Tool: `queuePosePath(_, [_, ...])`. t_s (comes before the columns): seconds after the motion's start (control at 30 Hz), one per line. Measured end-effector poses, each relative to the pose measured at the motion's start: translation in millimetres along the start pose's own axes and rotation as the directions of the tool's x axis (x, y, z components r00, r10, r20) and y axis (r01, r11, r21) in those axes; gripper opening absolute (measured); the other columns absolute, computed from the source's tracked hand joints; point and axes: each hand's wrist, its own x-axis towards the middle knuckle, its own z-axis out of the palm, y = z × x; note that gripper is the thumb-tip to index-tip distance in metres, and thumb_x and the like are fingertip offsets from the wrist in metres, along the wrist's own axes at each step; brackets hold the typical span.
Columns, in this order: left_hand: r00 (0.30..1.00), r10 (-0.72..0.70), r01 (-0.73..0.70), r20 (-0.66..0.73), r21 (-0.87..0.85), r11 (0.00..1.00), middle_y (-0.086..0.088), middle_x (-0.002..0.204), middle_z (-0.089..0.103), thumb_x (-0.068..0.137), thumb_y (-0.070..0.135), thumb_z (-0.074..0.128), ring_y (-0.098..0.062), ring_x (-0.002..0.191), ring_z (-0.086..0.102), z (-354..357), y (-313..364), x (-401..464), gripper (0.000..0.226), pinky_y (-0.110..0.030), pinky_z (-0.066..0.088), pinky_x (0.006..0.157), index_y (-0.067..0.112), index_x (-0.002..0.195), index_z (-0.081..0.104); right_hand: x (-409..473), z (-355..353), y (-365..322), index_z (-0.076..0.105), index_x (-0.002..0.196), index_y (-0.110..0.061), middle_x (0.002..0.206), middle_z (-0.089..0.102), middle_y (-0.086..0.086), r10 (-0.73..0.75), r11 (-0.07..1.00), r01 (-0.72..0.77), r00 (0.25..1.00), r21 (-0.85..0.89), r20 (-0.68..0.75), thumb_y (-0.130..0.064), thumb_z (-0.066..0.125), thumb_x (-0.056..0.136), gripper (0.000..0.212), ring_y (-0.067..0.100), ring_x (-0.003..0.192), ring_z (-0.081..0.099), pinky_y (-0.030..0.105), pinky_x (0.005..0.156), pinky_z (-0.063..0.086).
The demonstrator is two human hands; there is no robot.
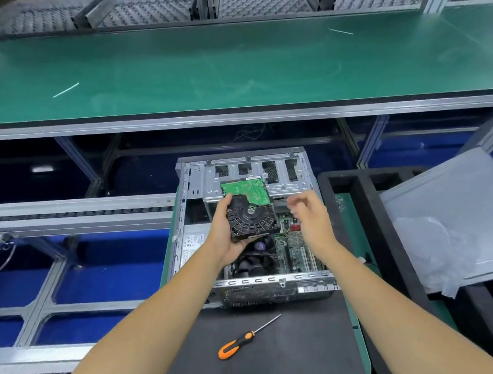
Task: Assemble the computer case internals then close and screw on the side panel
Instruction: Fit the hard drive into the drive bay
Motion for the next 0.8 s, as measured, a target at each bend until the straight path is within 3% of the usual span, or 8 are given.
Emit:
queuePosePath(0.07, [1.0,-0.023,0.023,-0.009,0.01,1.0,-0.021,0.119,0.071,0.094,0.058,0.058,-0.037,0.112,0.069,2.4,-3.4,-0.8,0.06,-0.045,0.062,0.084,0.011,0.13,0.06,0.6,0.4,3.7,0.063,0.102,-0.021,0.104,0.069,-0.007,-0.029,0.999,0.029,1.0,-0.037,0.001,-0.004,0.044,0.1,0.025,0.029,0.093,0.063,0.017,0.066,0.05])
queuePosePath(0.17, [0.999,-0.041,0.042,-0.036,0.012,0.999,-0.02,0.119,0.072,0.095,0.054,0.059,-0.037,0.11,0.07,5.4,-7.7,-2.1,0.057,-0.045,0.063,0.081,0.009,0.13,0.059,1.6,0.3,3.0,0.06,0.103,-0.02,0.108,0.069,-0.003,-0.029,0.999,0.029,1.0,-0.018,0.001,-0.004,0.041,0.102,0.025,0.018,0.092,0.069,0.038,0.078,0.055])
queuePosePath(0.27, [0.999,-0.015,0.018,-0.037,0.081,0.997,-0.02,0.12,0.071,0.096,0.052,0.06,-0.038,0.109,0.07,9.0,-11.8,-5.9,0.053,-0.045,0.061,0.079,0.012,0.13,0.059,3.4,4.1,0.0,0.051,0.113,-0.019,0.113,0.064,0.0,0.029,0.999,-0.03,0.998,0.018,0.057,-0.009,0.041,0.104,0.016,0.014,0.096,0.067,0.038,0.085,0.054])
queuePosePath(0.37, [0.988,0.152,-0.156,0.035,0.172,0.973,-0.012,0.128,0.069,0.101,0.037,0.059,-0.031,0.113,0.069,13.8,-16.9,-7.0,0.034,-0.047,0.06,0.084,0.026,0.133,0.055,5.0,10.9,-5.4,0.042,0.121,-0.018,0.113,0.057,-0.003,0.088,0.995,-0.091,0.992,0.035,0.096,-0.026,0.05,0.094,0.03,0.019,0.106,0.058,0.032,0.085,0.048])
queuePosePath(0.43, [0.957,0.281,-0.288,0.075,0.11,0.951,-0.006,0.13,0.068,0.1,0.023,0.063,-0.027,0.119,0.066,20.4,-20.0,-9.4,0.036,-0.051,0.055,0.097,0.032,0.133,0.054,3.6,14.8,-7.4,0.043,0.119,-0.018,0.119,0.055,0.003,0.209,0.964,-0.221,0.973,0.145,0.097,-0.03,0.055,0.089,0.034,0.023,0.113,0.057,0.042,0.09,0.055])
queuePosePath(0.6, [0.908,0.419,-0.419,0.033,0.013,0.908,-0.005,0.132,0.067,0.097,0.013,0.067,-0.024,0.121,0.064,36.5,-21.4,-13.0,0.048,-0.044,0.052,0.102,0.03,0.138,0.05,-10.2,27.6,-6.3,0.058,0.117,-0.007,0.121,0.065,0.022,0.446,0.514,-0.583,0.808,0.629,0.385,-0.027,0.054,0.094,0.031,0.035,0.112,0.065,0.047,0.085,0.059])
queuePosePath(0.7, [0.896,0.444,-0.44,0.023,0.185,0.879,-0.005,0.117,0.072,0.088,0.036,0.07,-0.018,0.103,0.069,26.3,-7.3,-17.1,0.042,-0.04,0.053,0.096,0.012,0.12,0.056,-6.4,35.1,-13.4,0.053,0.116,-0.009,0.116,0.068,0.016,0.473,0.647,-0.54,0.838,0.537,0.273,-0.021,0.051,0.094,0.024,0.028,0.097,0.066,0.04,0.077,0.055])
queuePosePath(0.8, [0.932,0.342,-0.362,0.118,0.313,0.878,-0.004,0.099,0.074,0.091,0.058,0.051,-0.018,0.083,0.071,5.4,14.8,-21.8,0.043,-0.033,0.059,0.074,0.019,0.101,0.065,5.1,22.8,-12.9,0.055,0.108,-0.026,0.116,0.059,-0.001,0.457,0.797,-0.414,0.889,0.439,0.008,-0.013,0.067,0.084,0.03,0.021,0.103,0.059,0.041,0.089,0.049])
